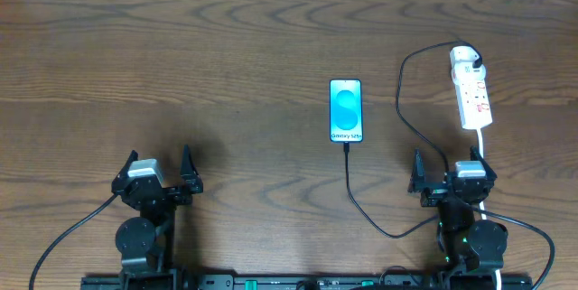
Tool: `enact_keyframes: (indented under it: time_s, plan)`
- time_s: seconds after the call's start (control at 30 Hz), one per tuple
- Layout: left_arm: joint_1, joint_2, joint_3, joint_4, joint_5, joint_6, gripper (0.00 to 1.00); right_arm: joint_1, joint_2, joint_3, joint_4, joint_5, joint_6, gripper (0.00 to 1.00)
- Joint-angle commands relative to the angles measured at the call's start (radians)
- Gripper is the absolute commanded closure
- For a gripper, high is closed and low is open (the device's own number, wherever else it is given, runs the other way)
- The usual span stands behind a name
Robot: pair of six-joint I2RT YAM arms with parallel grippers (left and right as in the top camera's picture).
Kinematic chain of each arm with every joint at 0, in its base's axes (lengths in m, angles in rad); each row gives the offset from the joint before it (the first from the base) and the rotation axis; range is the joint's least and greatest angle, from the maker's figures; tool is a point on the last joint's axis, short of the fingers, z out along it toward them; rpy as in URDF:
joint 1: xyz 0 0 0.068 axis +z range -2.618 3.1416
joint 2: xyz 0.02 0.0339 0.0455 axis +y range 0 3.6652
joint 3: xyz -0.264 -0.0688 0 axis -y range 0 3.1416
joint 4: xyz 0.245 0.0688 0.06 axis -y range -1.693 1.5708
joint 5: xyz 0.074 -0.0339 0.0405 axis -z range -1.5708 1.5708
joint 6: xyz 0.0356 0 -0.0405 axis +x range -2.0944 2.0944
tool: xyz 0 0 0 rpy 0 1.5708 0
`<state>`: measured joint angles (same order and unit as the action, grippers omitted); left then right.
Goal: Plug charger to phone and switch on socket
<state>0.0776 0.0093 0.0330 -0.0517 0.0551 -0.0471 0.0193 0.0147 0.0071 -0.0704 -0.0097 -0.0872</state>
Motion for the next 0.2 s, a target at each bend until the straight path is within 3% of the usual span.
enact_keyframes:
  time_s: [0.0,0.17]
  plan:
    - [0.005,-0.004,-0.029,-0.014,0.009,0.013,0.02,0.004,-0.009,-0.002,-0.004,0.007,0.011,0.01]
    - [0.005,-0.004,-0.029,-0.014,0.009,0.013,0.02,0.004,-0.009,-0.002,-0.004,0.007,0.011,0.01]
